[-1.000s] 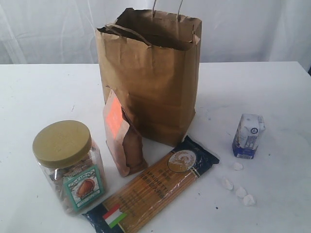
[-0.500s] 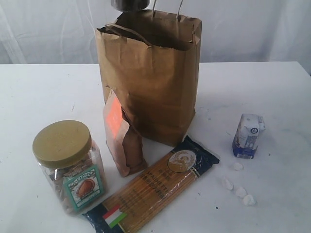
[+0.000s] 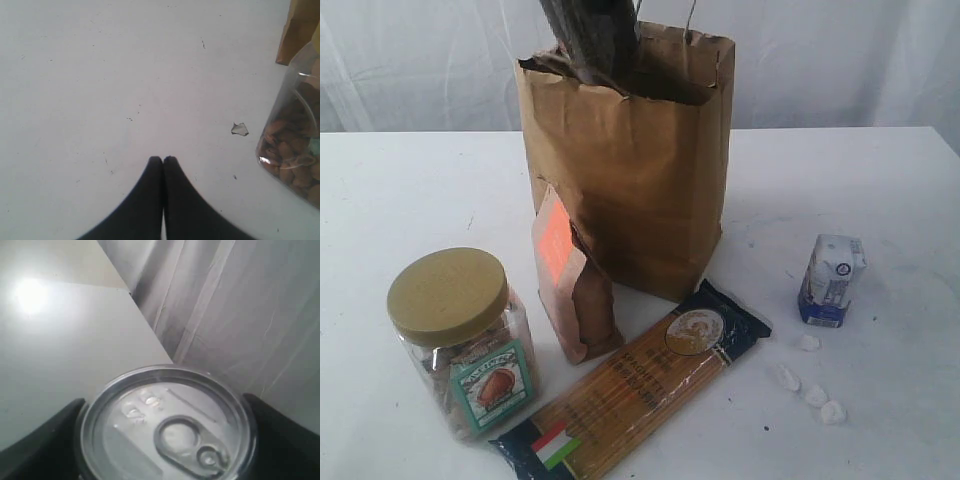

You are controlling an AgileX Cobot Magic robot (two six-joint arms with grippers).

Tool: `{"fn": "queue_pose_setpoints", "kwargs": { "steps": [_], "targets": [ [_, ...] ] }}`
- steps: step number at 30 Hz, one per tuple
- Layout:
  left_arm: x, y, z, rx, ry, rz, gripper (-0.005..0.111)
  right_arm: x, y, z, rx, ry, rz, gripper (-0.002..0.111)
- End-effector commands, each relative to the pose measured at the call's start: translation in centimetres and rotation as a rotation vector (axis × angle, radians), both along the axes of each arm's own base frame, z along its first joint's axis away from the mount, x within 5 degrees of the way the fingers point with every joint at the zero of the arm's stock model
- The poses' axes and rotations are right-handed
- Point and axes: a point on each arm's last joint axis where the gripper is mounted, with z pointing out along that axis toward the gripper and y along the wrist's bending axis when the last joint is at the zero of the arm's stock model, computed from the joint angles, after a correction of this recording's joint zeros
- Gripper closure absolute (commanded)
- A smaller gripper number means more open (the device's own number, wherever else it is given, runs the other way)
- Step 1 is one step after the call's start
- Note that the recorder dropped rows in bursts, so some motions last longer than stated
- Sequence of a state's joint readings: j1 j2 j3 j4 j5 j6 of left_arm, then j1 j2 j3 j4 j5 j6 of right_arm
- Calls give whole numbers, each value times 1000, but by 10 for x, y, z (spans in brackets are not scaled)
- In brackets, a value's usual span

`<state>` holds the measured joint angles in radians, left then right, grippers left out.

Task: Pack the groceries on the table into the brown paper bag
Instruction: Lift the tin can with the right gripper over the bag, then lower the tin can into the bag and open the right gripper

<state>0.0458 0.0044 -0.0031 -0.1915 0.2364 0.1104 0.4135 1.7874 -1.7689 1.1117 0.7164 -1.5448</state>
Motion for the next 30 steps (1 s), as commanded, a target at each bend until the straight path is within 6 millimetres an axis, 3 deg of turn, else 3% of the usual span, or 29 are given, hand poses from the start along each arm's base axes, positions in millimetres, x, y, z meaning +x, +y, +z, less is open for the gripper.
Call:
{"fn": "queue_pose_setpoints", "kwargs": {
  "steps": [1,10,16,22,30],
  "targets": [
    [0,0,-1,-8,0,1,107,-2,-6,3,-42,42,-85,103],
    [0,0,-1,-8,0,1,107,-1,-7,-2,-47,74,-100,103],
    [0,0,-1,-8,0,1,107,1,-6,-29,-53,192,-125,103],
    [0,0,-1,-8,0,1,107,10,-11,-49,-45,193,-229,103],
    [0,0,-1,-8,0,1,107,30,-10,-69,146,323,-379,103]
  ]
}}
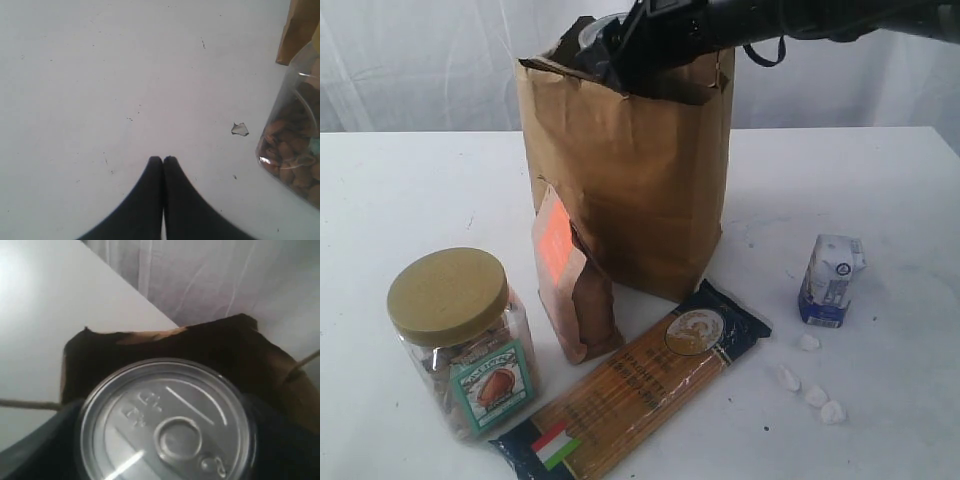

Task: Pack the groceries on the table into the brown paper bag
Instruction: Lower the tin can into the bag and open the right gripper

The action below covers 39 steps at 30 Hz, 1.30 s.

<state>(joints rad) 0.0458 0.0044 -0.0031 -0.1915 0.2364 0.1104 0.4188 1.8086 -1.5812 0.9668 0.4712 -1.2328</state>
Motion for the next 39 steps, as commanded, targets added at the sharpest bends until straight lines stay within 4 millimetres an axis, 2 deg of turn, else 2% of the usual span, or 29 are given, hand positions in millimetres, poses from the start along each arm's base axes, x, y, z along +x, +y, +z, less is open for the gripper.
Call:
{"fn": "queue_pose_setpoints", "kwargs": {
  "steps": [1,8,14,16,18,19,21,22,33,39],
  "targets": [
    [0,0,-1,-8,0,1,107,11,2,-5,163,68,-107,103],
    [0,0,-1,-8,0,1,107,26,8,-29,293,186,-175,103],
    [0,0,-1,-8,0,1,107,36,6,-39,366,227,-266,101],
    [0,0,-1,-8,0,1,107,35,7,-39,366,230,-259,89],
    [0,0,-1,-8,0,1,107,35,7,-39,366,233,-253,72],
    [0,0,-1,-8,0,1,107,35,7,-39,366,233,-252,59],
    [0,0,-1,-8,0,1,107,35,7,-39,366,234,-251,45],
    [0,0,-1,-8,0,1,107,35,7,-39,366,234,-251,42],
    [0,0,-1,-8,0,1,107,33,9,-39,421,298,-258,41],
    [0,0,-1,-8,0,1,107,31,11,-39,428,318,-232,20]
  ]
}}
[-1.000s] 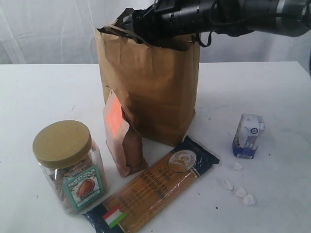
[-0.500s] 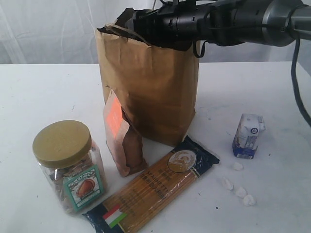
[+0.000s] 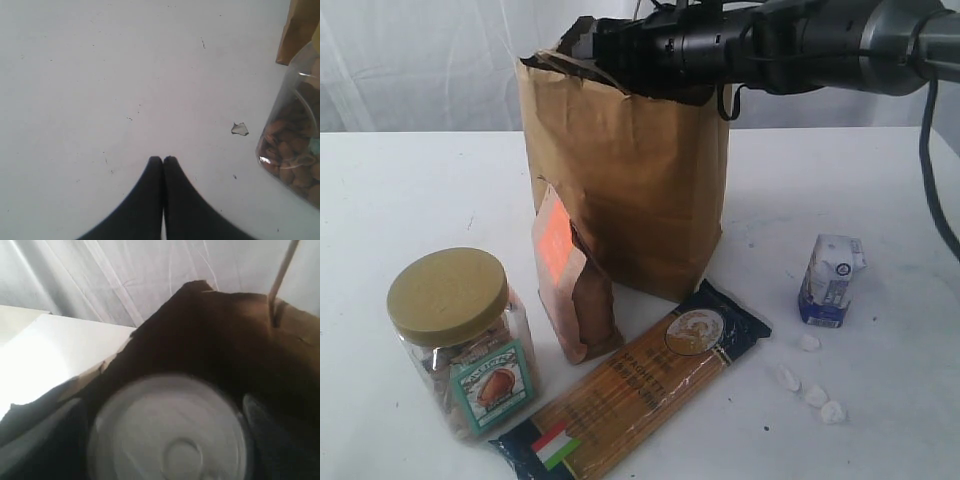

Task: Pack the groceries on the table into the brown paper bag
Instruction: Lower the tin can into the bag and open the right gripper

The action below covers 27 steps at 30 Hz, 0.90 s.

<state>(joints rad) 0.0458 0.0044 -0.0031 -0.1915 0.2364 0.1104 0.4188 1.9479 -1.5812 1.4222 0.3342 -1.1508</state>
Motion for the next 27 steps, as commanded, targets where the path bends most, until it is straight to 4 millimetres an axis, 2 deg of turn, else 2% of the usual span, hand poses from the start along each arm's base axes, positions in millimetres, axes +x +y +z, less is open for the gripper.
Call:
{"fn": "queue_pose_setpoints", "kwargs": {
  "steps": [1,3,13,23,27],
  "targets": [
    [0,0,-1,-8,0,1,107,-3,0,6,31,8,13,17],
    [0,0,-1,-8,0,1,107,-4,1,6,33,11,25,14],
    [0,0,-1,-8,0,1,107,-10,7,6,48,31,111,14],
    [0,0,-1,-8,0,1,107,-24,16,6,80,73,282,14],
    [0,0,-1,-8,0,1,107,-24,15,4,34,59,292,14]
  ]
}}
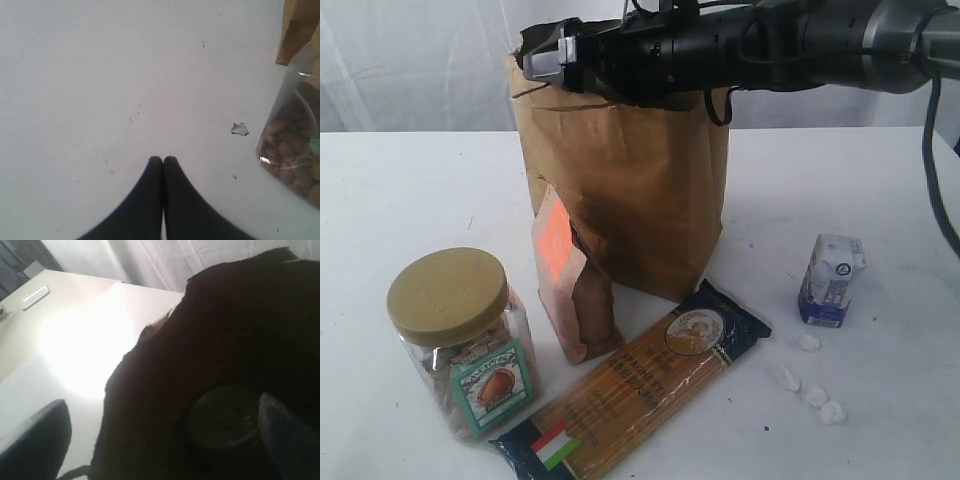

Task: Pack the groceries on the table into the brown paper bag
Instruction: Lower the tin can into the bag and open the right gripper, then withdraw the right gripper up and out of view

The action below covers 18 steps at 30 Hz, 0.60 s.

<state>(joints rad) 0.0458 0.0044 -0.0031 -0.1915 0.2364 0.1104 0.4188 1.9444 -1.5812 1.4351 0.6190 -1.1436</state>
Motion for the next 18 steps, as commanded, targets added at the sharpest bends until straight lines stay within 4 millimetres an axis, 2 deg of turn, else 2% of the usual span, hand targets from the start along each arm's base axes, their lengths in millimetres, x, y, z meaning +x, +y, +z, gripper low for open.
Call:
{"fn": "queue_pose_setpoints", "kwargs": {
  "steps": [1,4,8,13,15,18],
  "targets": [
    [0,0,-1,-8,0,1,107,-3,-1,2,-45,-31,26,14],
    [0,0,-1,-8,0,1,107,-8,-3,14,-18,-25,22,14],
    [0,0,-1,-8,0,1,107,-23,-9,46,20,-64,17,15],
    [0,0,-1,-8,0,1,107,-43,-38,84,-151,-236,18,15],
    [0,0,-1,-8,0,1,107,-56,-52,96,-220,-205,-2,15],
    [0,0,-1,-8,0,1,107,-74,-71,107,-274,-38,-99,20]
  ]
}}
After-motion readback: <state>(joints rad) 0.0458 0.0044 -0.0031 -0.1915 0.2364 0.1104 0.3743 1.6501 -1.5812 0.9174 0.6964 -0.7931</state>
